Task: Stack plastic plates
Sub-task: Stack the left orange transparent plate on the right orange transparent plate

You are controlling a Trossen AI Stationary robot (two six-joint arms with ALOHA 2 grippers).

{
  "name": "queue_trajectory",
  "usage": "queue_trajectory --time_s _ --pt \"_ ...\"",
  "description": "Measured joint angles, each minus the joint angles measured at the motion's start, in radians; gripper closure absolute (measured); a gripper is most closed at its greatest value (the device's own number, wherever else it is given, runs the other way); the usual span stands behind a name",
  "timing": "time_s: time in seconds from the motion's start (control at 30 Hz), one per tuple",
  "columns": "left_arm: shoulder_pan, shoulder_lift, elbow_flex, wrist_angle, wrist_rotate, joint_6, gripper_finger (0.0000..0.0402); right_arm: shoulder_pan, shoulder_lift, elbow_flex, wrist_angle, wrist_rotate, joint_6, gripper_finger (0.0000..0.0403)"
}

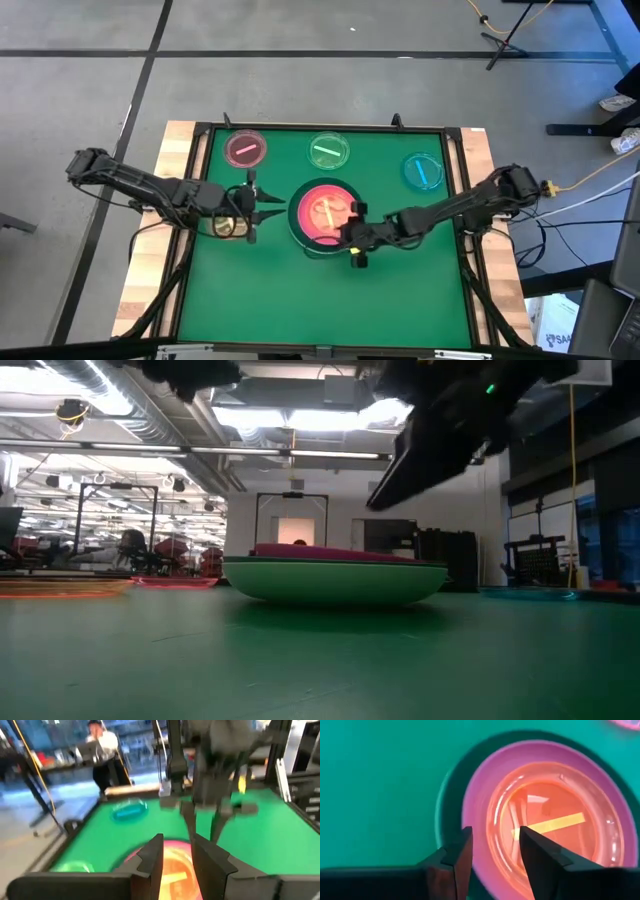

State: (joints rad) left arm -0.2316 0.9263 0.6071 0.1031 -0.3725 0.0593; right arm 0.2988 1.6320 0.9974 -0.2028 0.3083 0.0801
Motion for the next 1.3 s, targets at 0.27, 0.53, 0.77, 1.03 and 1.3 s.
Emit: queue_trajectory --time_s 0.27,0.53,0.77,1.03,1.3 --pt "-0.022 0.045 0.001 -0.394 -0.022 -0.292 0.0309 0.158 -0.093 -0.038 -0.025 0.175 -0.007 0.0246" --pt "-0.07 0.128 0.0 -0.669 -0.03 -0.661 0.0309 0.253 -0.089 -0.085 0.034 0.241 0.02 0.0246" --pt "-0.076 0.25 0.0 -0.782 -0.021 -0.819 0.0309 0.25 -0.089 -0.09 0.054 0.247 0.02 0.0246" --pt "-0.076 0.361 0.0 -0.809 0.027 -0.848 0.0309 0.249 -0.09 -0.09 0.051 0.249 0.022 0.0246" --pt "-0.076 0.424 0.0 -0.841 0.023 -0.896 0.0309 0.25 -0.09 -0.09 0.056 0.249 0.023 0.0246"
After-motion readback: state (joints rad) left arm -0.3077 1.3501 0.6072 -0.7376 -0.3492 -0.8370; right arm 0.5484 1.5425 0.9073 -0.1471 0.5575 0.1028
